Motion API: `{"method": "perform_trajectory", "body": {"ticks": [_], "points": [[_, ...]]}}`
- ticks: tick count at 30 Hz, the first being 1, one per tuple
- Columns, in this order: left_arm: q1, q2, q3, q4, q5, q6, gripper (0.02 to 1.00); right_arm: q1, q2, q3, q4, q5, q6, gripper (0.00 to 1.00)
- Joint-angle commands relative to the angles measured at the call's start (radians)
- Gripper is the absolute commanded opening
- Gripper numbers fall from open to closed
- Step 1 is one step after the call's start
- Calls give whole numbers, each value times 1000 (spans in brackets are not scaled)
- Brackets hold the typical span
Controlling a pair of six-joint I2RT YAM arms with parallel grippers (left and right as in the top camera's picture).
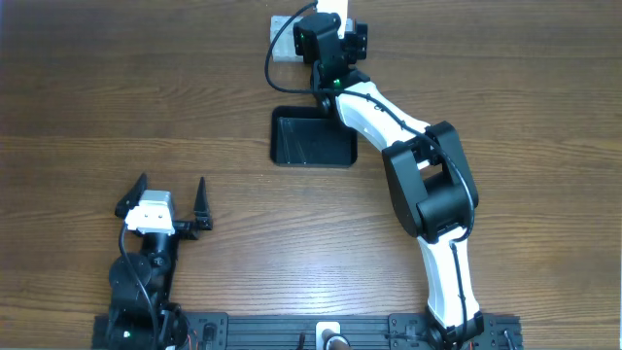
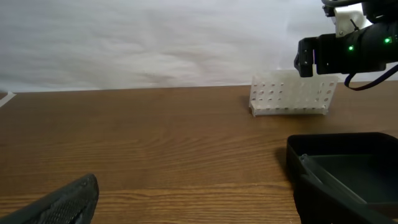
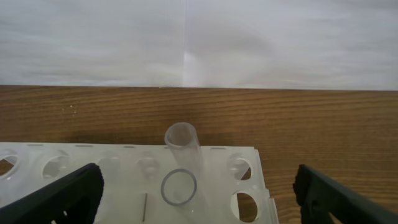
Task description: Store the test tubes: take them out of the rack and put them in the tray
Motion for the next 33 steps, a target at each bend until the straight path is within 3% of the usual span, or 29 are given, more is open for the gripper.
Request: {"method": "perform_trajectory", "body": {"ticks": [1,17,33], "points": [[5,-6,-5,0,13,14,1000,-14,12,24,-6,-8,-3,904],[5,-6,-5,0,13,14,1000,-26,18,24,-18,-9,-3,641],[5,-6,-5,0,13,14,1000,-27,26,24,-2,-24,-4,474]]}}
